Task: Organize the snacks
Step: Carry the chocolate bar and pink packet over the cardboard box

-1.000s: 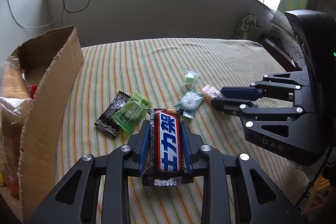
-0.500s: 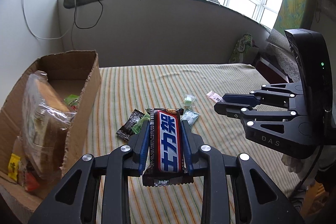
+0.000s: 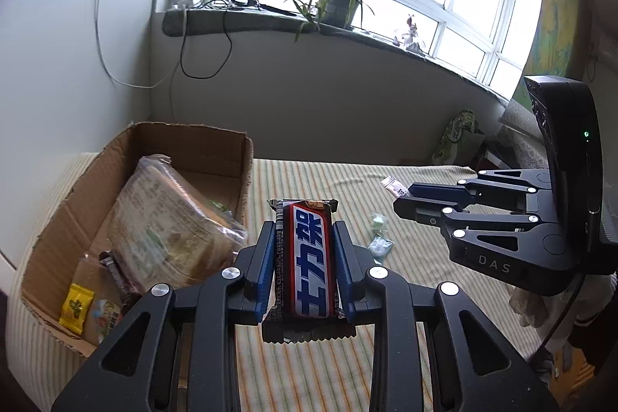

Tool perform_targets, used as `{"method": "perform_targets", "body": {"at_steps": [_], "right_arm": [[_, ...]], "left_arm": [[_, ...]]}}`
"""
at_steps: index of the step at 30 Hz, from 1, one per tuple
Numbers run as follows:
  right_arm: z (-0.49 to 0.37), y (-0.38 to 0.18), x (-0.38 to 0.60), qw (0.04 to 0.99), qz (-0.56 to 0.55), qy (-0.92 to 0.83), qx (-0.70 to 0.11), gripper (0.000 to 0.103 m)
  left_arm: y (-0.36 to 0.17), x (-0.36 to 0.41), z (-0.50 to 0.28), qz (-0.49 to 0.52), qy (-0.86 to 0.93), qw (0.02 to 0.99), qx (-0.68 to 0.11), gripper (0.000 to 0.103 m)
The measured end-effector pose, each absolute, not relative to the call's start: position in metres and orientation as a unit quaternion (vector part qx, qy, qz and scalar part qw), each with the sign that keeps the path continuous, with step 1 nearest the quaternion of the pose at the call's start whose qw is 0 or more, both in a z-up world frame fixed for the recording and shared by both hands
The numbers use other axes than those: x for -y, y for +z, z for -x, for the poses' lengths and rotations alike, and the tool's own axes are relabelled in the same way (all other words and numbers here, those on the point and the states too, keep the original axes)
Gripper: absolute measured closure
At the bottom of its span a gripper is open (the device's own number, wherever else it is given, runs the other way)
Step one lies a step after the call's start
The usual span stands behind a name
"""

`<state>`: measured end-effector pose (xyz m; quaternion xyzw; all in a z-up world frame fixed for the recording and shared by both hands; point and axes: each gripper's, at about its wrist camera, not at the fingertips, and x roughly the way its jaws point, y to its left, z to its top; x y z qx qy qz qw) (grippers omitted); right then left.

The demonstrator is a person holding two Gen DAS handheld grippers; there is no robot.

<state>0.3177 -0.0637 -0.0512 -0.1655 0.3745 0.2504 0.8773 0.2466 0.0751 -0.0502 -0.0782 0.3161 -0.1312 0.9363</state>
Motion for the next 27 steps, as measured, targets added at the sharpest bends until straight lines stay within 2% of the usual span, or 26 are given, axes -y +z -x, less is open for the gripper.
{"method": "perform_targets", "body": {"at_steps": [14,27], "right_arm": [[-0.338,-0.038,-0.003,0.874,0.184,0.280,-0.351,0.083],[-0.368,-0.052,-0.054,0.859,0.181,0.306,-0.369,0.083]], "left_arm": [[-0.048,-0.140,-0.234,0.114,-0.074,0.946,-0.294,0.076],[-0.064,-0.177,-0.229,0.133,-0.033,0.942,-0.306,0.076]]}}
